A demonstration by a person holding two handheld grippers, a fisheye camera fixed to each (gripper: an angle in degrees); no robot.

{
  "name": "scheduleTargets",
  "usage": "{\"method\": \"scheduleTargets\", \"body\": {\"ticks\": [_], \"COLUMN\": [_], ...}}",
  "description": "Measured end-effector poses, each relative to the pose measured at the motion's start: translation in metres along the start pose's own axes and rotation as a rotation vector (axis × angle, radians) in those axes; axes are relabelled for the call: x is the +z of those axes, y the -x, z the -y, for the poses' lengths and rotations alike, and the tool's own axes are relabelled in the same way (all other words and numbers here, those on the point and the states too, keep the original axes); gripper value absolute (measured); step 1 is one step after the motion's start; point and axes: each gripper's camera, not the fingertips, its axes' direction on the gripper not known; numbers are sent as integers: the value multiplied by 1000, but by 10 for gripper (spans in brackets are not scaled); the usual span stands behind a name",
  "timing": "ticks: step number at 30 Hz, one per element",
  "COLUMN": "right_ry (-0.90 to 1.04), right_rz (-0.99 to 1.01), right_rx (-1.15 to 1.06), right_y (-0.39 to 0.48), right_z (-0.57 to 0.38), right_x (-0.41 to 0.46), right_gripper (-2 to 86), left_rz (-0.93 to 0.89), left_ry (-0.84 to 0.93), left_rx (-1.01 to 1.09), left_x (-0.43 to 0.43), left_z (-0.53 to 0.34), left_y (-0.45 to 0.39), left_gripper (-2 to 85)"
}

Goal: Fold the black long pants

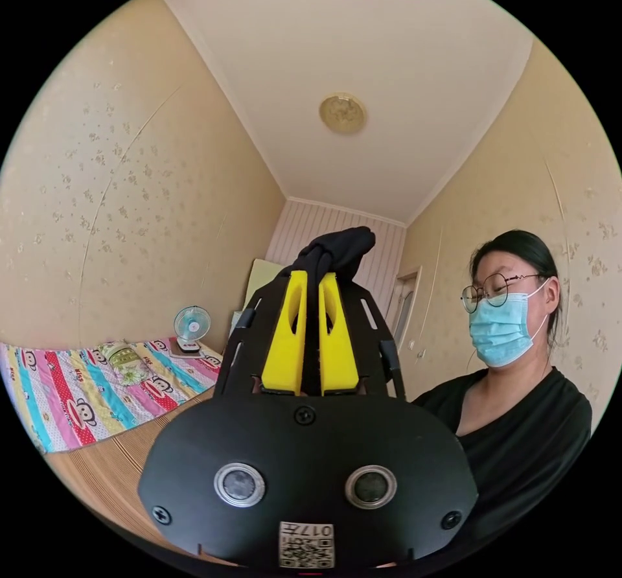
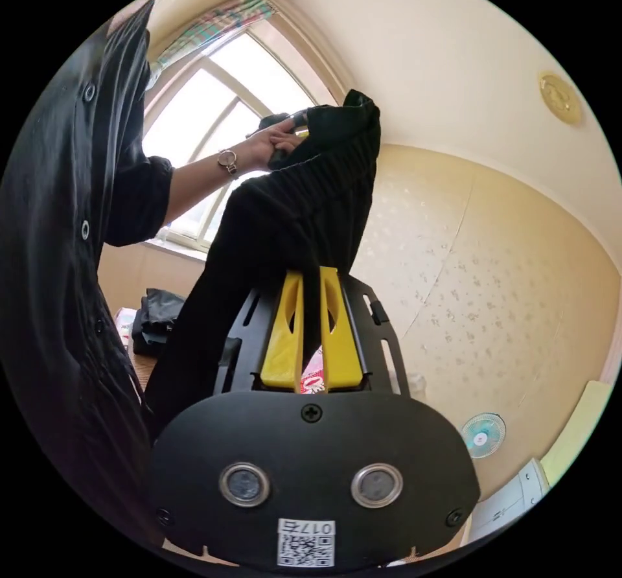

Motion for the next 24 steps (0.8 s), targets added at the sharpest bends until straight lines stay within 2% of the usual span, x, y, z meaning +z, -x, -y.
{"method": "scheduleTargets", "body": {"ticks": [3,9,11,15,18,24], "right_ry": [-27,-106,-115,-193,-205,-302], "right_rz": [56,45,25,64,43,-32], "right_rx": [121,345,381,513,476,401], "right_y": [-42,-143,-160,-201,-199,-181], "right_z": [32,100,120,145,155,162], "right_x": [-6,-19,-22,-42,-60,-124], "right_gripper": [39,33,32,30,29,23], "left_rz": [34,54,100,339,424,403], "left_ry": [-42,-141,-114,37,80,-95], "left_rx": [-38,-87,-55,24,56,156], "left_x": [-26,-87,-99,-107,-101,-117], "left_z": [3,11,21,41,42,53], "left_y": [4,16,9,-20,-40,-93], "left_gripper": [6,10,12,16,17,17]}}
